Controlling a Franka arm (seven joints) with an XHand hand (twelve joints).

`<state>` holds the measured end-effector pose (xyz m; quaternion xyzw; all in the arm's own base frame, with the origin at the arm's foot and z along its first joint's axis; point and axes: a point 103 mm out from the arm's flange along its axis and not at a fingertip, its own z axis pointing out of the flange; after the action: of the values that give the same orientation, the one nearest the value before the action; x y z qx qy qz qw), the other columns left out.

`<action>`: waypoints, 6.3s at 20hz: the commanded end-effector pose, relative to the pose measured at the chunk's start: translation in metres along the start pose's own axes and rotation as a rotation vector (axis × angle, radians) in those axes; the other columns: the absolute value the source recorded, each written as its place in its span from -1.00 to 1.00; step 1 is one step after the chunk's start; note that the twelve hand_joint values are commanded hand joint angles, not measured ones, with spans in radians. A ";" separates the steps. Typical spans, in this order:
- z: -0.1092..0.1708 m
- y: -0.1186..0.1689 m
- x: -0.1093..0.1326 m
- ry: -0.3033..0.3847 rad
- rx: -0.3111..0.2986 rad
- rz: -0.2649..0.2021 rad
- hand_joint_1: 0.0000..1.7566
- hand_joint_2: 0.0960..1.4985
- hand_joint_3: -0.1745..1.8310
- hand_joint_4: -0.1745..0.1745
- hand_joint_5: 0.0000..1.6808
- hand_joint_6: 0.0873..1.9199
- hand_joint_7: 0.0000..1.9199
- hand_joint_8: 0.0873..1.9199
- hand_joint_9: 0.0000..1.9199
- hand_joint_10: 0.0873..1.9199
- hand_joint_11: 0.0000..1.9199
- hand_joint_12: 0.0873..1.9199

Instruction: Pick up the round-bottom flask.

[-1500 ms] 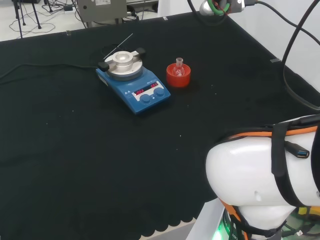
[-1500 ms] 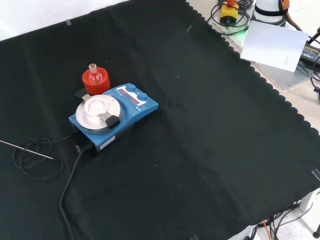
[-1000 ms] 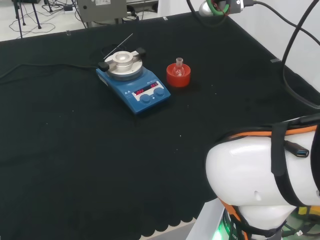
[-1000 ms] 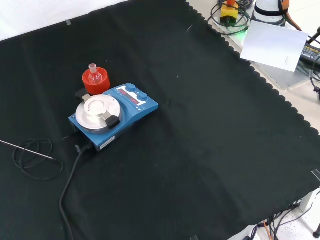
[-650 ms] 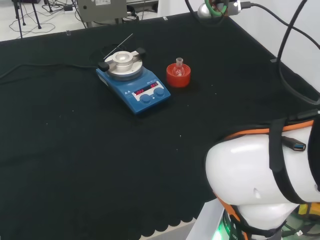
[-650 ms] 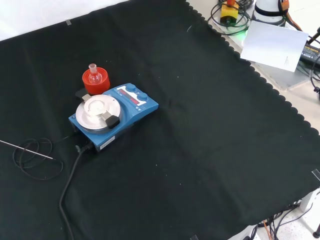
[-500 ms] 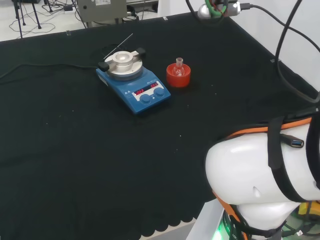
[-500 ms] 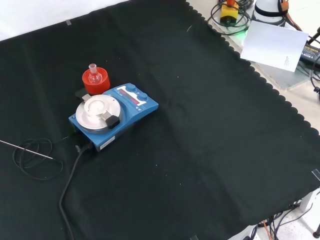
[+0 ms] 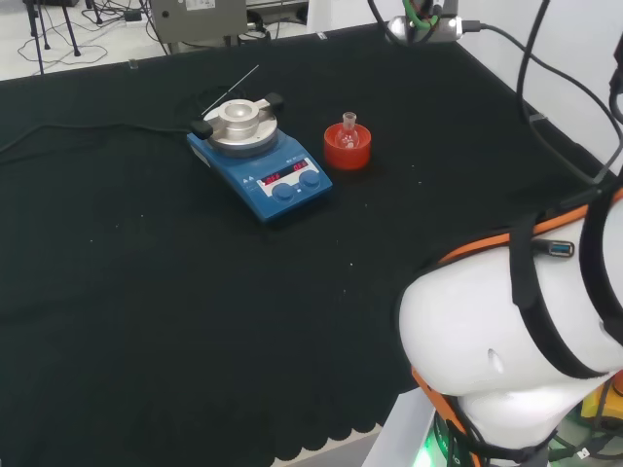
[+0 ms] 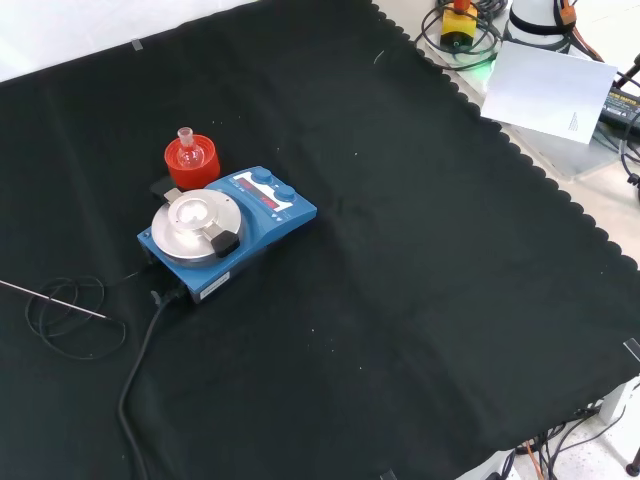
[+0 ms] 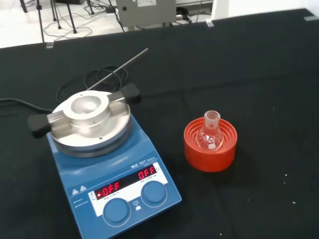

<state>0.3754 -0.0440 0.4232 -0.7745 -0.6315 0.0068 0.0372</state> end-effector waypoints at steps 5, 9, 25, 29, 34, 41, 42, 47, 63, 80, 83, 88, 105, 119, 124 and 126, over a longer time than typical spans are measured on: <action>0.054 0.102 -0.038 0.092 0.006 0.047 -0.82 0.68 -0.62 -0.11 -0.60 -1.00 -0.87 -0.54 -0.84 -0.37 -1.00 0.10; 0.074 0.130 -0.044 0.114 0.013 0.047 -0.81 0.68 -0.62 -0.13 -0.59 -1.00 -0.87 -0.54 -0.83 -0.36 -1.00 0.10; 0.184 0.192 -0.052 0.298 0.018 0.051 -0.26 0.27 -0.63 -0.28 -0.45 -1.00 -0.70 -0.42 -0.62 -0.33 -1.00 0.34; 0.203 0.200 -0.050 0.334 0.012 0.059 -0.14 -0.01 -0.35 -0.31 -0.39 -1.00 -0.66 -0.39 -0.56 -0.33 -0.99 0.38; 0.224 0.205 -0.054 0.353 0.005 0.083 -0.11 -0.11 -0.26 -0.32 -0.35 -1.00 -0.62 -0.37 -0.52 -0.33 -0.95 0.38; 0.248 0.206 -0.062 0.374 0.000 0.129 -0.07 -0.18 -0.25 -0.35 -0.29 -1.00 -0.59 -0.36 -0.48 -0.32 -0.91 0.38; 0.251 0.206 -0.063 0.375 0.004 0.131 -0.06 -0.19 -0.25 -0.35 -0.29 -1.00 -0.58 -0.36 -0.48 -0.32 -0.91 0.38; 0.265 0.209 -0.067 0.381 0.011 0.139 0.00 -0.22 -0.24 -0.36 -0.28 -1.00 -0.58 -0.36 -0.47 -0.33 -0.90 0.38; 0.303 0.220 -0.063 0.342 0.012 0.135 0.10 -0.42 -0.15 -0.28 -0.23 -1.00 -0.57 -0.35 -0.45 -0.34 -0.86 0.37; 0.312 0.237 -0.060 0.352 -0.066 0.132 0.25 -0.44 -0.07 -0.23 -0.16 -0.37 -0.51 -0.38 -0.38 -0.39 -0.76 0.36; 0.314 0.239 -0.058 0.359 -0.070 0.143 0.26 -0.44 -0.06 -0.24 -0.13 -0.33 -0.50 -0.37 -0.36 -0.38 -0.75 0.36; 0.316 0.244 -0.059 0.354 -0.074 0.150 0.26 -0.43 -0.06 -0.25 -0.12 -0.29 -0.49 -0.38 -0.35 -0.39 -0.72 0.35; 0.320 0.250 -0.062 0.390 -0.120 0.174 0.26 -0.38 -0.05 -0.33 -0.03 -0.24 -0.44 -0.37 -0.30 -0.39 -0.67 0.35; 0.324 0.252 -0.057 0.376 -0.124 0.183 0.27 -0.37 -0.04 -0.35 0.00 -0.23 -0.42 -0.37 -0.27 -0.40 -0.62 0.34; 0.321 0.253 -0.056 0.375 -0.150 0.191 0.28 0.03 -0.42 0.04 0.29 -0.22 -0.39 -0.37 -0.23 -0.42 -0.59 0.33; 0.320 0.253 -0.055 0.375 -0.160 0.196 0.28 0.14 -0.53 0.00 0.33 -0.23 -0.37 -0.38 -0.20 -0.43 -0.56 0.33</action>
<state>0.5929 -0.1344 0.0833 -0.8188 -0.5368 -0.1779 0.0986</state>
